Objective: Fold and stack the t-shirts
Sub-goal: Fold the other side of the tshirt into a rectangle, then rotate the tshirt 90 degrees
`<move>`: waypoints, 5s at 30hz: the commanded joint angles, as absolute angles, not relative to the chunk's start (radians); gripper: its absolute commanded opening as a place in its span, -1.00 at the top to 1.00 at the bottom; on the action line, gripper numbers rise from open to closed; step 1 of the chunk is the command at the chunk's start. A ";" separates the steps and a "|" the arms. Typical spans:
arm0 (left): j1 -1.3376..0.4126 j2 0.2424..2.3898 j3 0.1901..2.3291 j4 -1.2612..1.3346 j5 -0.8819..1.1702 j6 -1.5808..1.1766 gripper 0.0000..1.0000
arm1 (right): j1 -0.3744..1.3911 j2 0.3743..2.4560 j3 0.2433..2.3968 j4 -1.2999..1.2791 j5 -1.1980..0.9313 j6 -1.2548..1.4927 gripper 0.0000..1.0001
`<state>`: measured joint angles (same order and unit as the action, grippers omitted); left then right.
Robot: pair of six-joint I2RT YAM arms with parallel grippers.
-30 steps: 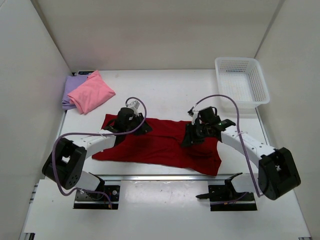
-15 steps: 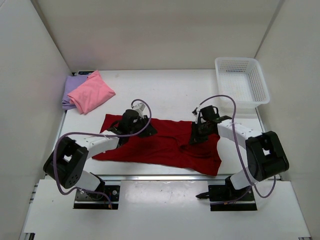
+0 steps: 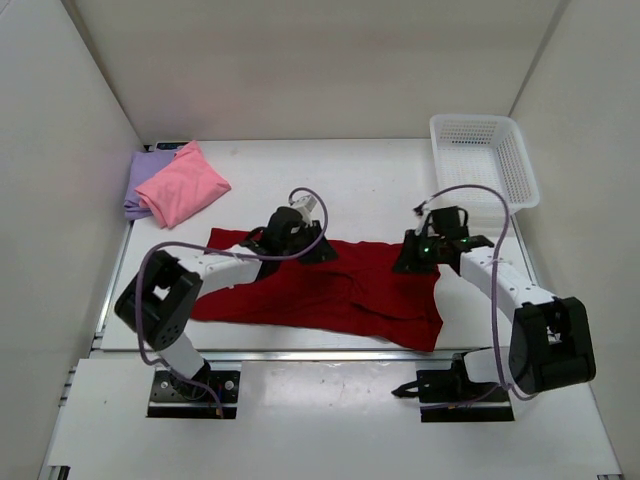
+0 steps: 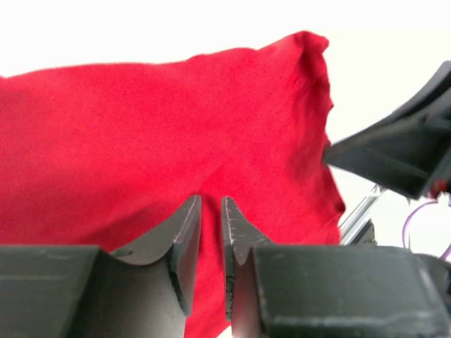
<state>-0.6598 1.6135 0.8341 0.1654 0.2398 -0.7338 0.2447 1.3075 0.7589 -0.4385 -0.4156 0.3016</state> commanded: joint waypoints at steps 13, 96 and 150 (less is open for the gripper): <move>-0.534 1.856 0.980 0.249 0.365 -0.851 0.44 | 0.130 1.526 0.974 -0.377 -0.011 0.279 0.39; -0.374 1.315 0.779 0.049 0.488 -0.701 0.35 | 0.374 1.517 0.735 -0.262 -0.291 0.505 1.00; -0.278 1.243 0.824 -0.225 0.278 -0.575 0.73 | 0.643 2.060 1.244 -0.020 -0.373 0.661 0.95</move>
<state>-0.2604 1.2659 0.8124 -0.2371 0.2836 -0.5800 0.6617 2.0480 1.2491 0.0017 -0.3805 0.6575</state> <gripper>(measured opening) 0.130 0.062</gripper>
